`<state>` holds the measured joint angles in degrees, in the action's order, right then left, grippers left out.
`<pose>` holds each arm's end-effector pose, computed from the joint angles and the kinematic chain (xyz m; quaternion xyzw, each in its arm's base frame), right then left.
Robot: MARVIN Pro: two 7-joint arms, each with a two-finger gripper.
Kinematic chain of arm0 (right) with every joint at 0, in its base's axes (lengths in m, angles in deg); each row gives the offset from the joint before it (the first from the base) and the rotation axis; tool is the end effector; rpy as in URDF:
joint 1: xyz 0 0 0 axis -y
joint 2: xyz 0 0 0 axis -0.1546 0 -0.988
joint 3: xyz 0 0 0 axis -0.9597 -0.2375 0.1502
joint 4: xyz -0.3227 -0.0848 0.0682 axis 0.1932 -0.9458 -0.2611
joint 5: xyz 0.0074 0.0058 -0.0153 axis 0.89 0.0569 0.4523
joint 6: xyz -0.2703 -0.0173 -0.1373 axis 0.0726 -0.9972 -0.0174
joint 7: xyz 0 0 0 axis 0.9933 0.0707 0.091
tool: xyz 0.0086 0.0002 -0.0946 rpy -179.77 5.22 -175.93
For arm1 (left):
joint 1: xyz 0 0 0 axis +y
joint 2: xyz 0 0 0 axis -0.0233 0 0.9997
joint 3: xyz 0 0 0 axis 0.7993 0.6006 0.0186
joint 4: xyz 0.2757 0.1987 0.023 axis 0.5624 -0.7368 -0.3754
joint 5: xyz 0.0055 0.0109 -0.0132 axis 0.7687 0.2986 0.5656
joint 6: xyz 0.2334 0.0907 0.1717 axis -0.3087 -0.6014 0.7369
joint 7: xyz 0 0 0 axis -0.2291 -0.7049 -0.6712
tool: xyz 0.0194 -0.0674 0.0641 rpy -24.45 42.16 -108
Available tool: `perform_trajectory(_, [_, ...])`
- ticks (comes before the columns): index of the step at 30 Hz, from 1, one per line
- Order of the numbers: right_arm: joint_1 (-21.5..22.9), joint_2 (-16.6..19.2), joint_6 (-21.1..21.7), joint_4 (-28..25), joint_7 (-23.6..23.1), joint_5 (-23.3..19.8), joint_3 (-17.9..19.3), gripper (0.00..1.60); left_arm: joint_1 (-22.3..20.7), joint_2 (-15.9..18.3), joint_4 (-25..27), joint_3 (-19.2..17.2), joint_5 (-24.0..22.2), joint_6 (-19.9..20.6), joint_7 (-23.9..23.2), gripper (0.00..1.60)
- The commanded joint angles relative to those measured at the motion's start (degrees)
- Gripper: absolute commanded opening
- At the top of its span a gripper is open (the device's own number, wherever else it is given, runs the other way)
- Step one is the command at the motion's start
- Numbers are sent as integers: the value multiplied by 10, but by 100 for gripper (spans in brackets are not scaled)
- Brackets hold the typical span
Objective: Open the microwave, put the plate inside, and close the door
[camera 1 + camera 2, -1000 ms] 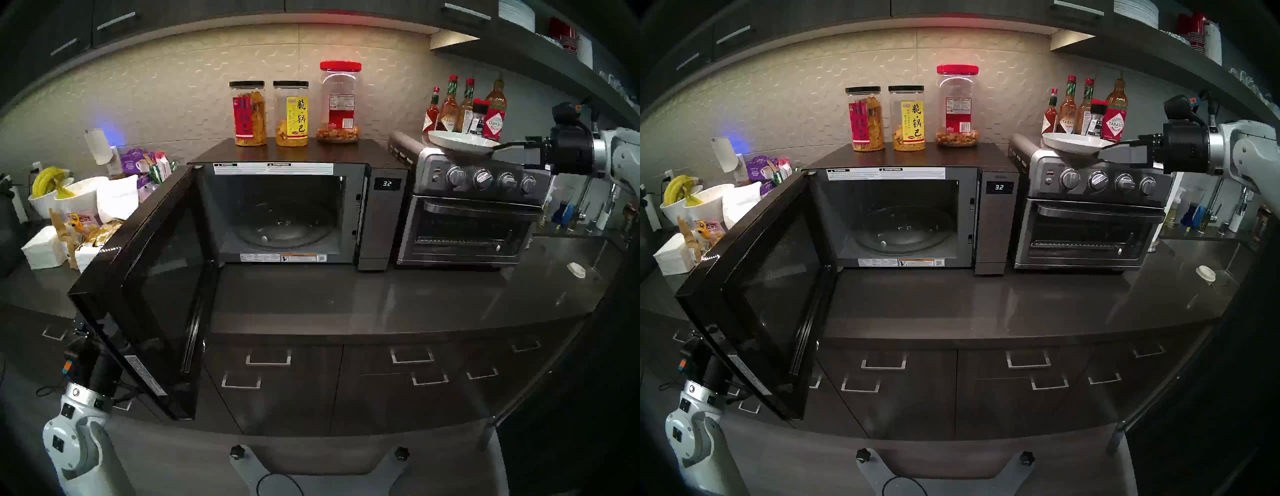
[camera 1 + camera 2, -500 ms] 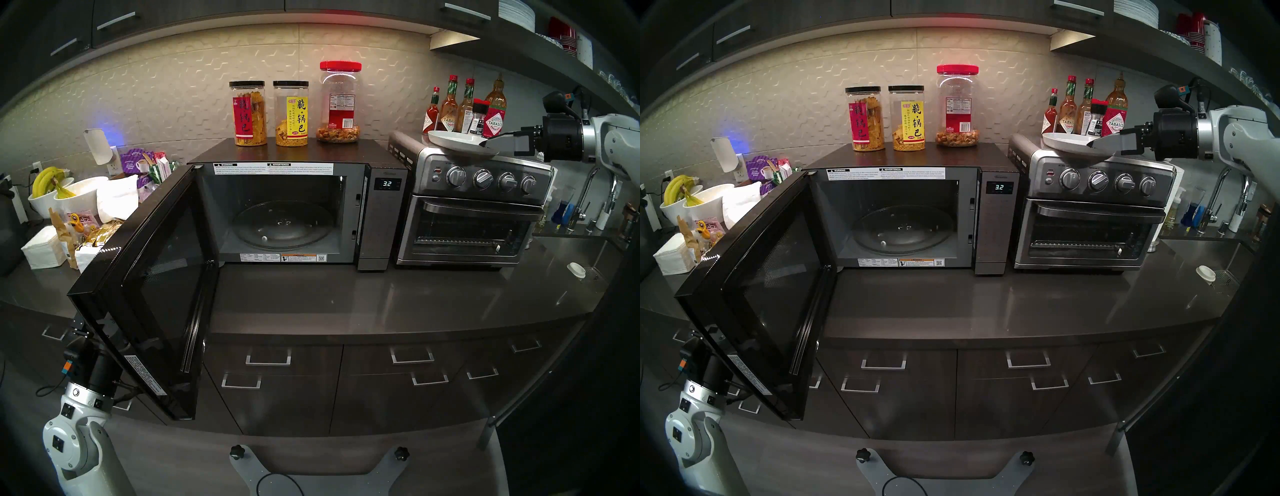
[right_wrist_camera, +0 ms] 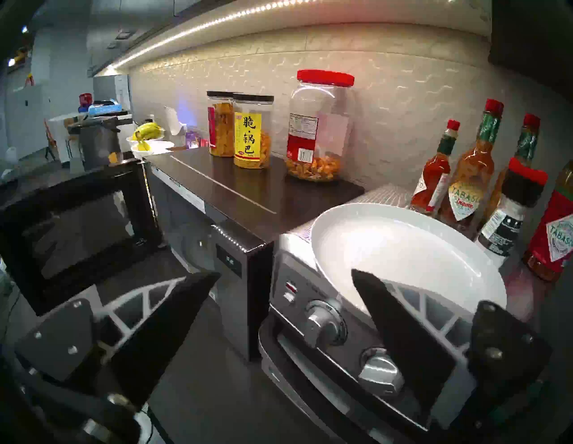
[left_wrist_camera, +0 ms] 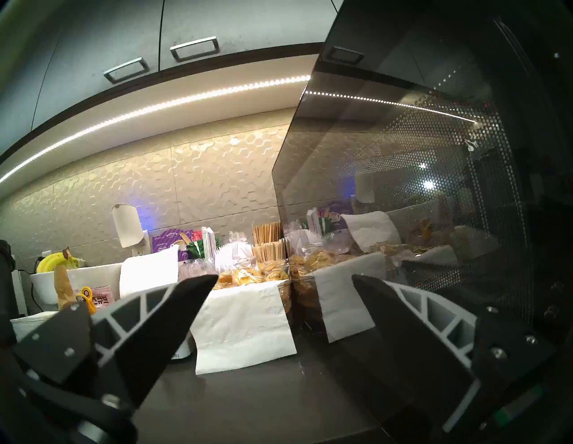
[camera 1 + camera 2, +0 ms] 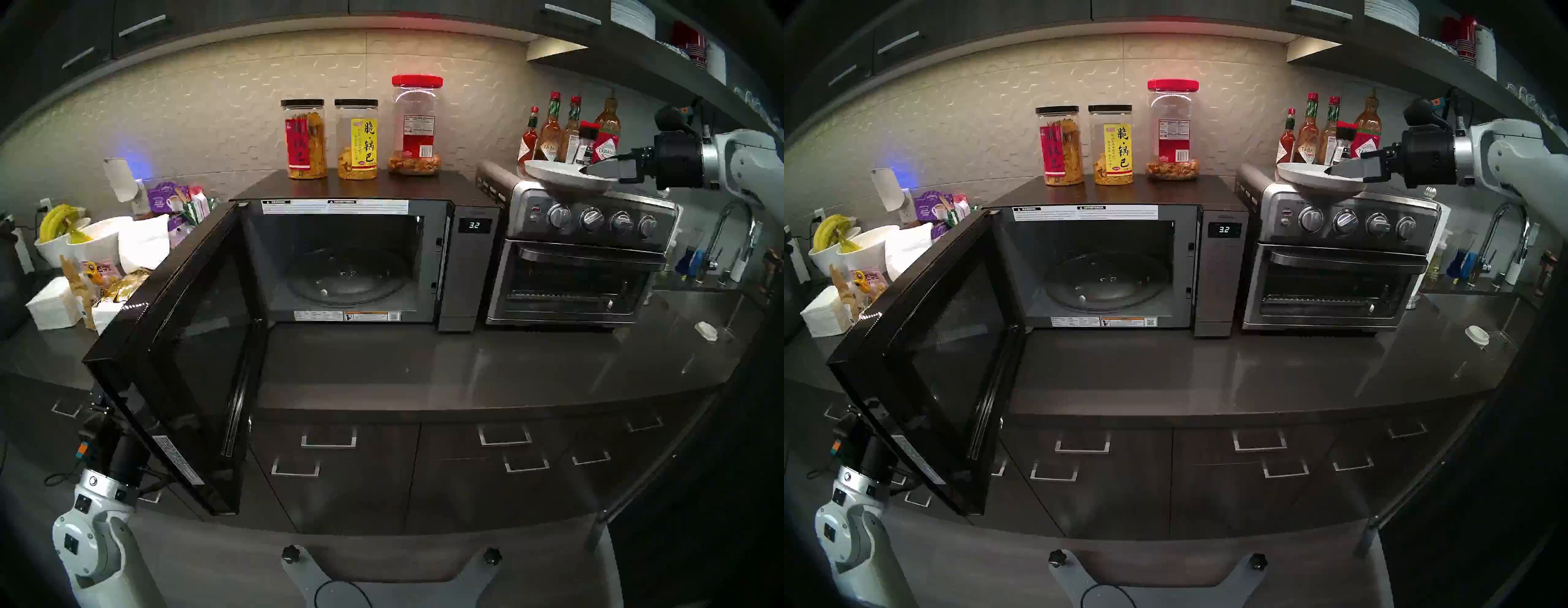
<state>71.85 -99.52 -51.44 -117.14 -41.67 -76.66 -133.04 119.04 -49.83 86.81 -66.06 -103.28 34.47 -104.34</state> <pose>0.4466 -0.2468 0.1393 -0.7363 -0.3321 -0.5627 0.1760 0.1672 0.1406 -0.2692 -0.5925 0.0785 -0.7995 0.0595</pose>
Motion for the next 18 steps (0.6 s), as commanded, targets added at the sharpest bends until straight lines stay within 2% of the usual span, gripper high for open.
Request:
perform_trajectory(1, [-6,-33,-18,31,-6,9,10,160,1,-1,12,0,-1,-1,-1,160])
perform_trajectory(3, [-7,-36,-20,36,-19,16,8,160,1,-1,12,0,-1,-1,-1,160])
perform_trajectory(18, [-7,-38,-26,31,-30,48,9,160,2,-1,12,0,-1,-1,-1,160])
